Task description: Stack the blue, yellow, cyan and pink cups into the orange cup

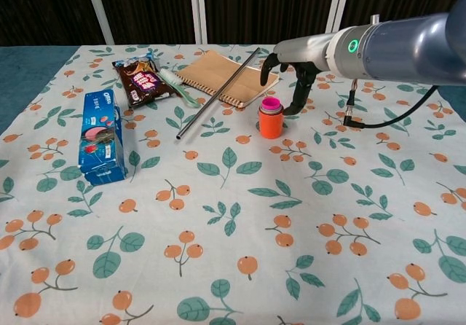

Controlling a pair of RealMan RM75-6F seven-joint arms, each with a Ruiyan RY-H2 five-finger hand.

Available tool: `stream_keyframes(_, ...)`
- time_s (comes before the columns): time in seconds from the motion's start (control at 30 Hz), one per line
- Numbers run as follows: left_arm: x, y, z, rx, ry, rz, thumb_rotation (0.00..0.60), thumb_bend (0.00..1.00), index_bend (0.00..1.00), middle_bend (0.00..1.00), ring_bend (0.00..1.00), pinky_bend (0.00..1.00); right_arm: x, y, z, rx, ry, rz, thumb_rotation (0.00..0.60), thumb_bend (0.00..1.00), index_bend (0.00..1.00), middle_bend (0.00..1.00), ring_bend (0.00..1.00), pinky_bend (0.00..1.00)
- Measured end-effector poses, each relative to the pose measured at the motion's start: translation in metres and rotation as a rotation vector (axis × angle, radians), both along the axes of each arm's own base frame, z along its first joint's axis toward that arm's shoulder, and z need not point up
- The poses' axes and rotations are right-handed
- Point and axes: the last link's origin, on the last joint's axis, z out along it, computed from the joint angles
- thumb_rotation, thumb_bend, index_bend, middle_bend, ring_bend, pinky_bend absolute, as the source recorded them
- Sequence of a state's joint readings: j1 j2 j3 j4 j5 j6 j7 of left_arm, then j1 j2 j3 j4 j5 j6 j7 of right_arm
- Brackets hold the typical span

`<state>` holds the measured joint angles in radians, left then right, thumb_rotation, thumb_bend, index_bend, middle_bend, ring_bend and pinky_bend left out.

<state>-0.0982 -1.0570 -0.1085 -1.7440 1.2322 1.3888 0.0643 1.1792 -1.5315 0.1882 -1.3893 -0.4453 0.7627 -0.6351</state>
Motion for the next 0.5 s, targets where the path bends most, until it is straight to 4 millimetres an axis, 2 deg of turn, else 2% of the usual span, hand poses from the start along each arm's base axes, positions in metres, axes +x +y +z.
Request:
stream_keyframes(0.23, -0.001, 0.001, 0.001, 0.001, 0.003, -0.001, 0.600, 0.20, 0.23, 0.01, 0.00, 0.00, 0.002, 0.004, 0.008, 0.000, -0.014, 0.000, 0.600, 0.31, 0.00, 0.00, 0.07, 0.21)
stream_keyframes(0.4, 0.000, 0.000, 0.001, 0.000, 0.005, -0.004, 0.600, 0.20, 0.23, 0.01, 0.00, 0.00, -0.008, 0.018, 0.030, -0.058, -0.021, 0.036, 0.600, 0.31, 0.00, 0.00, 0.06, 0.19)
stream_keyframes(0.5, 0.000, -0.001, 0.000, -0.004, 0.008, -0.003, 0.600, 0.20, 0.23, 0.01, 0.00, 0.00, -0.027, 0.036, 0.051, -0.106, -0.010, 0.071, 0.600, 0.31, 0.00, 0.00, 0.05, 0.17)
